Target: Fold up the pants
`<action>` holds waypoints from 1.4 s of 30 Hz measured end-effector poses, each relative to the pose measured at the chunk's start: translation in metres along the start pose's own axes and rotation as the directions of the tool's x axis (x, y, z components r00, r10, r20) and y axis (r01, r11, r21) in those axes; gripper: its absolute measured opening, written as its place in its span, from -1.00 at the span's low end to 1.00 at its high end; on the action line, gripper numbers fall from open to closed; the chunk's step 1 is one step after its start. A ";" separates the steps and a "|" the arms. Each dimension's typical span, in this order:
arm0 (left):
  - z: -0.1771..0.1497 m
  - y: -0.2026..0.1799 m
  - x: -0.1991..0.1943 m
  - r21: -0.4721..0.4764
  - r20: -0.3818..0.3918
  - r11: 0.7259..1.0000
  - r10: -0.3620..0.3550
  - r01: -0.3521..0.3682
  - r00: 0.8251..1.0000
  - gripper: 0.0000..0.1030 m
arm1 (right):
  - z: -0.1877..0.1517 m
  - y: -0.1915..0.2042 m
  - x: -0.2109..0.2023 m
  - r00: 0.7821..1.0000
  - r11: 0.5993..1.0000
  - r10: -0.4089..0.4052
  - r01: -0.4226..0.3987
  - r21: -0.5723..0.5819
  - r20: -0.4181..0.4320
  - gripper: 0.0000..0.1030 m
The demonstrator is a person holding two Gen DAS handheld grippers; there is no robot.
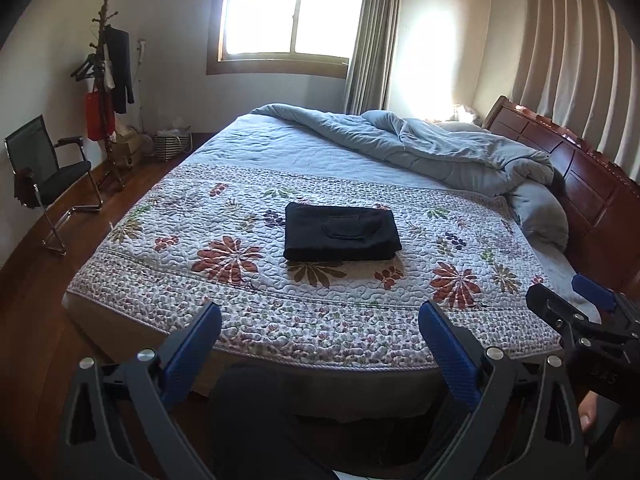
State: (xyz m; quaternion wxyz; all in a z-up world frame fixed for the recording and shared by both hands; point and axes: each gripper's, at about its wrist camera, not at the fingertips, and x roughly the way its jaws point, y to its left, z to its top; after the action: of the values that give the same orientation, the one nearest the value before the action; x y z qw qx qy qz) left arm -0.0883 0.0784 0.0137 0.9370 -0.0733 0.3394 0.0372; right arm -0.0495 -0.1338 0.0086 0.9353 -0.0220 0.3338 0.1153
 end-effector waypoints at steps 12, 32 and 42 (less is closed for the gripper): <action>0.004 0.005 0.009 -0.003 -0.004 1.000 0.031 -0.031 1.000 0.92 | 0.004 -0.002 0.011 1.000 1.000 0.009 -0.009 -0.001 -0.012 0.94; 0.007 0.002 0.014 0.007 -0.002 0.999 0.047 -0.047 0.999 0.92 | 0.006 -0.003 0.015 1.000 1.000 0.014 -0.014 -0.007 -0.012 0.94; 0.007 0.001 0.015 0.013 -0.005 0.999 0.051 -0.051 0.999 0.92 | 0.005 -0.004 0.016 1.000 1.000 0.017 -0.017 -0.005 -0.016 0.94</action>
State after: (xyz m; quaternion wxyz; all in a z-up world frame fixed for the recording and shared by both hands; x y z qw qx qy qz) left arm -0.0727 0.0812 0.0094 0.9354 -0.0586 0.3438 0.0588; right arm -0.0337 -0.1335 0.0026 0.9315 -0.0224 0.3413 0.1240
